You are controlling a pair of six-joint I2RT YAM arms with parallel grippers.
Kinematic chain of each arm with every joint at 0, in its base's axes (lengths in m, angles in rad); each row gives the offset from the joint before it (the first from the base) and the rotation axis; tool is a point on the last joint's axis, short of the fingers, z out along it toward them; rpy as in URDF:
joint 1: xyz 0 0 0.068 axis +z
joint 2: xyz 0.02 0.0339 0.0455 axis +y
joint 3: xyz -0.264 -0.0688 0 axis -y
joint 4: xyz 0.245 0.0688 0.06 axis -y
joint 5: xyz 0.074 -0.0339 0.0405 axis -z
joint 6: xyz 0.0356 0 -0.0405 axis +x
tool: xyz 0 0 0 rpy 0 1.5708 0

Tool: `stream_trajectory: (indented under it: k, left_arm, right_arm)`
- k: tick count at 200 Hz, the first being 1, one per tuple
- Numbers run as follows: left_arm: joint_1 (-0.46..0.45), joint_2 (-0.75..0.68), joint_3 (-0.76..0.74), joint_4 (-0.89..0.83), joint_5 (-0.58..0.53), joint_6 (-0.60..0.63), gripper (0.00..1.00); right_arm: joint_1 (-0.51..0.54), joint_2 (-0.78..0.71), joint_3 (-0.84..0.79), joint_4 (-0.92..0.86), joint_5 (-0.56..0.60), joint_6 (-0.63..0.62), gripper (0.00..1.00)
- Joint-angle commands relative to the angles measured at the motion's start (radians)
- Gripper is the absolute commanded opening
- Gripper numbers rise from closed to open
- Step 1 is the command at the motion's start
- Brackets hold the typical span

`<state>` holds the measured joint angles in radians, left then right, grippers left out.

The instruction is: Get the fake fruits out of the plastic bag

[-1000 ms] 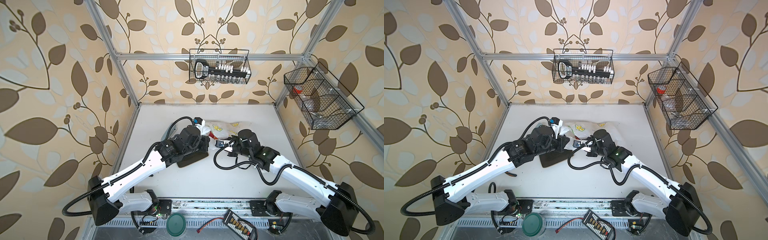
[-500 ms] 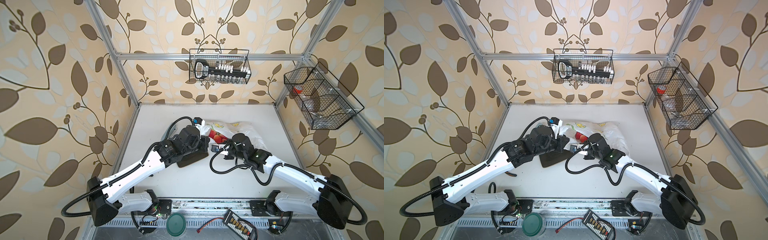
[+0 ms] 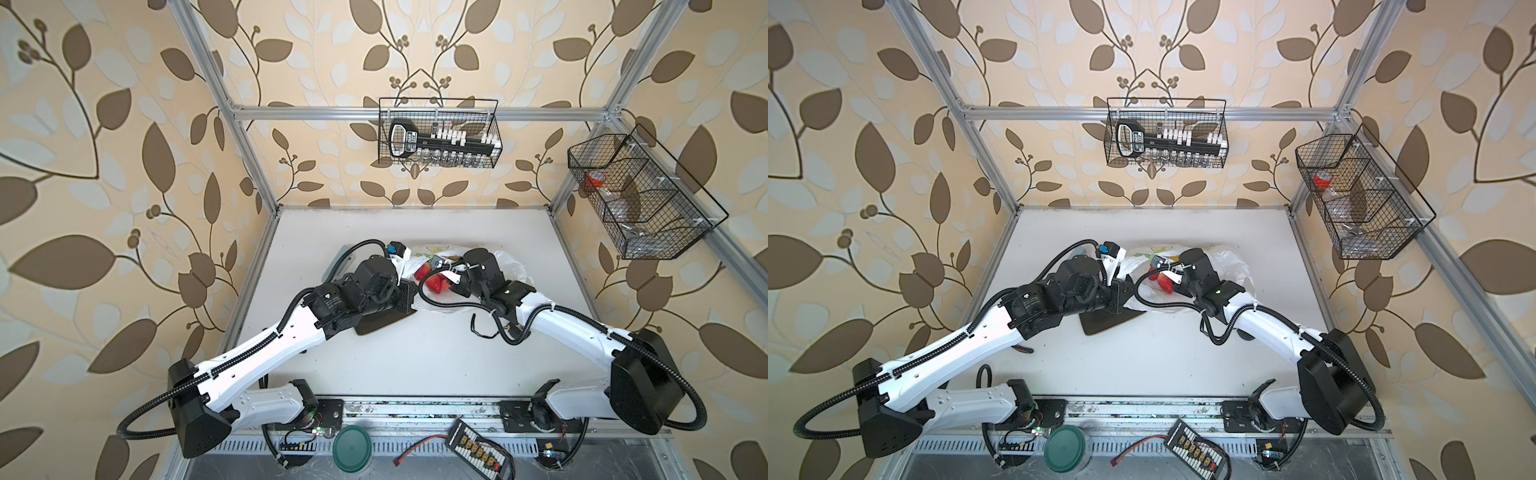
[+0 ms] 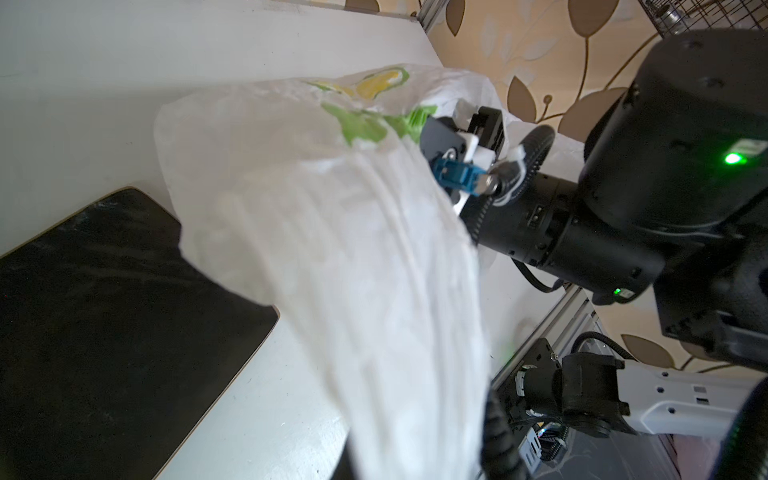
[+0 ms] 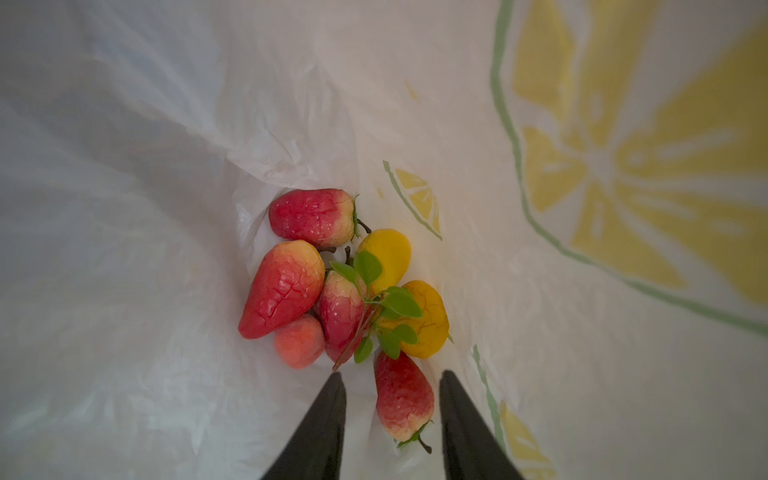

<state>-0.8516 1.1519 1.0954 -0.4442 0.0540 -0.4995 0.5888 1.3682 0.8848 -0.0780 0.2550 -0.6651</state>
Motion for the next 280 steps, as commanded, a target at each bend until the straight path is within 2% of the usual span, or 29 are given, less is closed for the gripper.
stream_trajectory:
  k: [1, 27, 54, 90, 106, 123, 157, 183, 220, 252, 266, 280]
  left_arm:
    - [-0.003, 0.0, 0.011, 0.015, 0.003, 0.016, 0.0]
    - [-0.004, -0.001, 0.009, 0.014, -0.051, 0.003, 0.0]
    - [-0.003, -0.001, 0.008, 0.017, -0.061, 0.001, 0.0]
    - [-0.003, 0.003, 0.004, 0.032, -0.054, -0.002, 0.0]
    - [-0.003, 0.006, 0.008, 0.032, -0.055, -0.001, 0.0]
    - [-0.003, 0.005, 0.011, 0.029, -0.055, 0.0, 0.0]
    - [-0.003, -0.001, 0.007, 0.02, -0.054, 0.001, 0.0]
    - [-0.003, -0.021, -0.003, -0.002, -0.062, 0.001, 0.0]
    - [-0.003, -0.053, -0.024, -0.026, -0.066, 0.007, 0.0]
    - [-0.003, -0.06, -0.043, -0.046, -0.045, 0.024, 0.0]
    - [-0.003, -0.054, -0.055, -0.05, -0.024, 0.031, 0.0]
    - [-0.003, -0.043, -0.064, -0.051, 0.0, 0.035, 0.0]
  right_arm:
    - [0.004, -0.035, -0.024, -0.093, -0.015, 0.094, 0.45]
    - [0.005, -0.148, -0.043, -0.141, -0.169, 0.119, 0.5]
    - [0.005, -0.273, -0.074, -0.169, -0.286, 0.067, 0.51]
    - [0.046, -0.367, -0.165, -0.119, -0.318, -0.123, 0.43]
    - [0.075, -0.355, -0.175, -0.077, -0.313, -0.192, 0.38]
    - [0.086, -0.304, -0.16, -0.036, -0.313, -0.211, 0.31]
    - [0.085, -0.131, -0.114, 0.05, -0.181, -0.206, 0.19]
    - [0.064, -0.003, -0.073, 0.051, -0.065, -0.149, 0.17]
    - [0.02, 0.135, -0.002, 0.019, 0.122, -0.028, 0.22]
    - [0.003, 0.248, 0.098, -0.139, 0.279, 0.06, 0.36]
    - [-0.006, 0.296, 0.159, -0.23, 0.325, 0.162, 0.41]
    - [-0.023, 0.321, 0.221, -0.309, 0.294, 0.315, 0.43]
